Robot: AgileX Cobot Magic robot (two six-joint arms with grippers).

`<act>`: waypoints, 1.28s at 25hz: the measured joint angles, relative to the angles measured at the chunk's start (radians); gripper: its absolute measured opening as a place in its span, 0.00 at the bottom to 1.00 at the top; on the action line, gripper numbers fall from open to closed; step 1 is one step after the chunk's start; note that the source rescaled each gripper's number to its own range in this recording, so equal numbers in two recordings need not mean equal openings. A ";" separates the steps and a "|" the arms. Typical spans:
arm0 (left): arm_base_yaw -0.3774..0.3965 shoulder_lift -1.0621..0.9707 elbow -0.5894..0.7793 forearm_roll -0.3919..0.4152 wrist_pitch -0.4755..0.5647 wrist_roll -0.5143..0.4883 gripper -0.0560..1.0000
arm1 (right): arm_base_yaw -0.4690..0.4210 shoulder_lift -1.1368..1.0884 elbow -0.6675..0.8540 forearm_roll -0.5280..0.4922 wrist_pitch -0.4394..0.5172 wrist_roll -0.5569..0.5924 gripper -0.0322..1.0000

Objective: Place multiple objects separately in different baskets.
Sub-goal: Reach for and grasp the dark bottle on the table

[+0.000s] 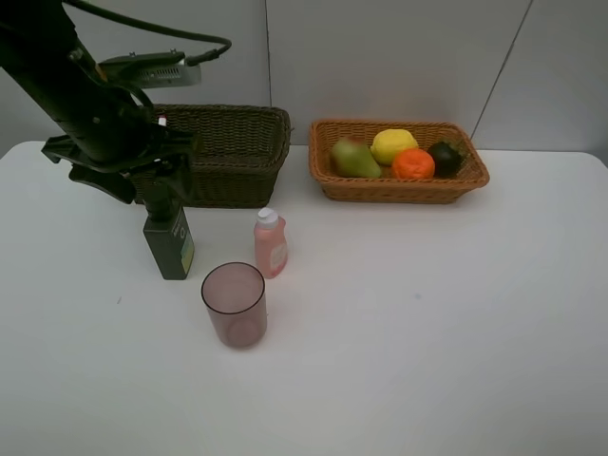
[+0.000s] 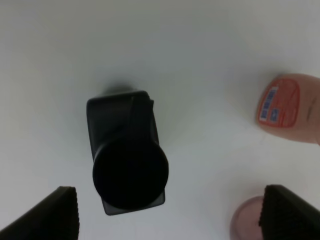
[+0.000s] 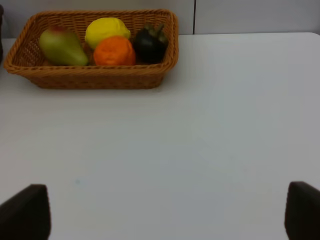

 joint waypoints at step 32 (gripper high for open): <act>0.013 0.130 0.055 0.015 -0.142 -0.119 0.95 | 0.000 0.000 0.001 0.000 0.000 0.000 1.00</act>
